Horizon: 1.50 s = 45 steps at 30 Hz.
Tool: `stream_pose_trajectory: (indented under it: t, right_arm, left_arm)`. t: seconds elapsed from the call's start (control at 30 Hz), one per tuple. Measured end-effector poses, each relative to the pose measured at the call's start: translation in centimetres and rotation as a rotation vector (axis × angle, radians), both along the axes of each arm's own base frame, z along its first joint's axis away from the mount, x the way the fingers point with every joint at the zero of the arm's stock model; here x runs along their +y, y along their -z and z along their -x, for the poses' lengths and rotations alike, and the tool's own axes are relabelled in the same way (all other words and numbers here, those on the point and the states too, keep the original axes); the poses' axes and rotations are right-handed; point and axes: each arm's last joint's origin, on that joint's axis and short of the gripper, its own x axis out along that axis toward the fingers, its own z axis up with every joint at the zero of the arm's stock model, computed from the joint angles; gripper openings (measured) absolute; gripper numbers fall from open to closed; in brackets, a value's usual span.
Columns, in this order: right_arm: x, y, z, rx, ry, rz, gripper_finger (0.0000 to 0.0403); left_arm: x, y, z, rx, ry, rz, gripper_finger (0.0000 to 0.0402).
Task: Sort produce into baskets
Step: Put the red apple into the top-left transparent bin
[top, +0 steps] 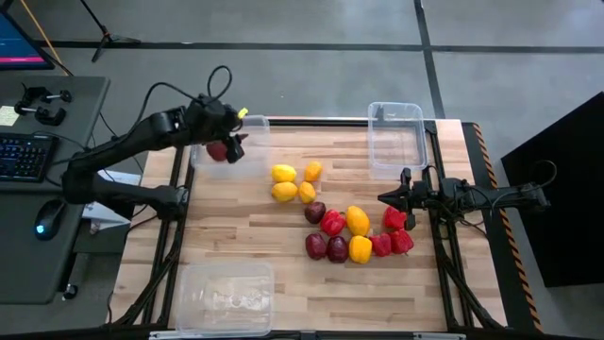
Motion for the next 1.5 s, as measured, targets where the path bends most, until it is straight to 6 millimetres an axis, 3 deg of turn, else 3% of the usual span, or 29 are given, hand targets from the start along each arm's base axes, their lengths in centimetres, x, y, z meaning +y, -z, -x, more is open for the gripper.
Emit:
stream_pose_trajectory:
  t: [0.2,0.4,0.53,0.7,0.87,1.1,1.37,1.5]
  right_arm:
    - [0.0,0.0,0.0,0.000,0.000,0.000,0.0016]
    - [0.0,0.0,0.0,0.000,0.000,0.000,0.0016]
    - [0.0,0.0,0.0,0.000,0.000,0.000,0.0016]
    - [0.0,0.0,0.0,0.000,0.000,0.000,0.0016]
    - [0.0,0.0,0.0,0.000,0.000,0.000,0.0016]
    - [0.0,0.0,0.0,0.000,0.000,0.000,0.0016]
    - [0.0,0.0,0.0,0.000,0.000,0.000,0.0016]
    - [0.0,0.0,0.0,0.000,0.000,0.000,0.0016]
  left_arm:
    - [0.6,-0.5,-0.1,-0.051,-0.004,-0.032,0.0204]
    - [0.6,-1.8,-1.6,-0.309,0.132,0.035,0.0205]
    - [0.1,-1.9,-3.0,-0.383,0.188,0.090,0.0220]
    - [-1.4,0.1,-6.2,-0.334,0.276,0.194,0.0258]
    - [-3.5,2.5,-10.7,-0.213,0.392,0.300,0.0304]
    - [-6.4,2.9,-15.9,-0.013,0.589,0.265,0.0363]
    - [-10.2,5.7,-17.1,0.161,0.810,0.300,0.0381]
    - [-11.4,7.7,-17.4,0.109,0.935,0.280,0.0381]
